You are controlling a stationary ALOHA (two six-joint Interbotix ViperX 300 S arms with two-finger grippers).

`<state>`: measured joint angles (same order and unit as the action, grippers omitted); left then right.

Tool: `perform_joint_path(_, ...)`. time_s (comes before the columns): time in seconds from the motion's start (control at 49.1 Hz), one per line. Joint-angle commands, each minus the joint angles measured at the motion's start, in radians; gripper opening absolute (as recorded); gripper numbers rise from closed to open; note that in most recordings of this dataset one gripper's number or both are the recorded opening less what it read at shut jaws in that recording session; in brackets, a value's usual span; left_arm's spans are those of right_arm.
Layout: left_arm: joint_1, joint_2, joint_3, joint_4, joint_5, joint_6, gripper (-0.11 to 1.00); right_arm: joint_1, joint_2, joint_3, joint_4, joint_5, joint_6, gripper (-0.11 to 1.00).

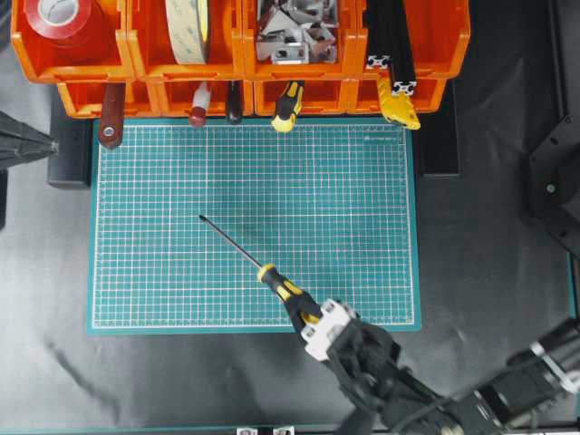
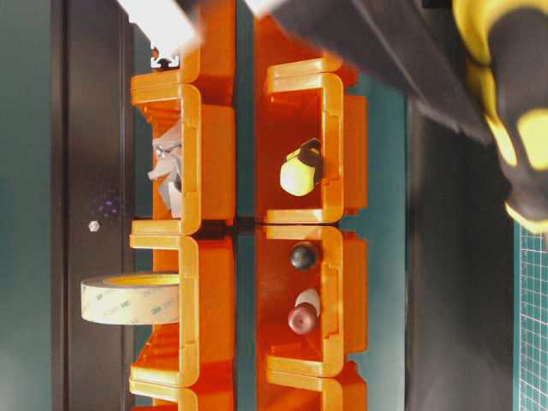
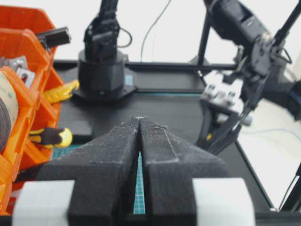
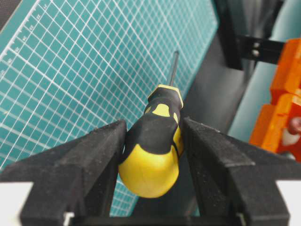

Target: Pick screwdriver from container rack with right arm.

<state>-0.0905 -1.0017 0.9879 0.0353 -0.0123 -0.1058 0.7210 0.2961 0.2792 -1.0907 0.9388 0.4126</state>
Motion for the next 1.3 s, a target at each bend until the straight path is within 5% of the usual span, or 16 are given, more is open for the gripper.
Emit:
perform_joint_path(0.0, -0.002, 0.000, -0.035, 0.003, -0.005, -0.002, -0.01, -0.037, -0.017, 0.002, -0.003, -0.029, 0.002, 0.42)
perform_joint_path(0.733, 0.011, 0.006, -0.028, 0.003, 0.000, 0.005, -0.01, -0.147, 0.002, 0.015, -0.003, -0.163, 0.002, 0.42)
perform_joint_path(1.283, 0.009, 0.002, -0.028, 0.003, 0.000, 0.002, -0.01, -0.164, 0.034, 0.017, 0.091, -0.262, 0.000, 0.41)
